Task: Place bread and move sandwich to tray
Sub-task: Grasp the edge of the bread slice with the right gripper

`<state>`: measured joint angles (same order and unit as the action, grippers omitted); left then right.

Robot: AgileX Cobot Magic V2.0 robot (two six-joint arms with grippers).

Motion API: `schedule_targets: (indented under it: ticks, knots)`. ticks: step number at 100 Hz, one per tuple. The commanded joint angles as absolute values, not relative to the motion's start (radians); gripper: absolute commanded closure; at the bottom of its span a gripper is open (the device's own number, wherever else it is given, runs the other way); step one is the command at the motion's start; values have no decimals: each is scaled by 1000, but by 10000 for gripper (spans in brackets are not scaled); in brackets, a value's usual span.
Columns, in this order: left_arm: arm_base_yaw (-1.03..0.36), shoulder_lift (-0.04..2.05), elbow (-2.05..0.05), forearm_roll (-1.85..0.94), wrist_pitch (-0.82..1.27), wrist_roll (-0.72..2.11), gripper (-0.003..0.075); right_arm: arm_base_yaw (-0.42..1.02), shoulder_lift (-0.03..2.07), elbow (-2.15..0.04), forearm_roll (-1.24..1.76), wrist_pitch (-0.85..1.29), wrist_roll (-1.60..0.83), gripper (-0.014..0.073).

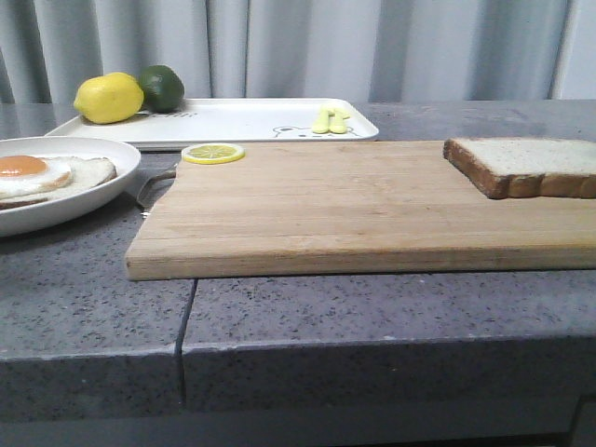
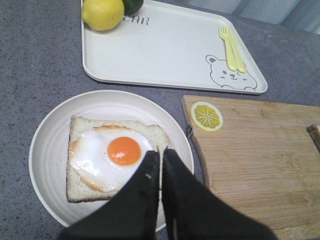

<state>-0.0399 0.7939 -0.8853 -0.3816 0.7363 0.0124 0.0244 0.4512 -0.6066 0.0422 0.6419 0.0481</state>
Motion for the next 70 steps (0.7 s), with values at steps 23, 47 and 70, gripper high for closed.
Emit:
schedule_targets:
  ticks: [23,47,70]
  knots:
    - [-48,798,-920,-411,695,77,738,16,485,-641,102,456,109,167]
    - [-48,798,-920,-411,712,93,646,16,656,-641,102,336,257,167]
    - [-48,798,-920,-411,722,93,497,-17,887,-641,130,179,356,167]
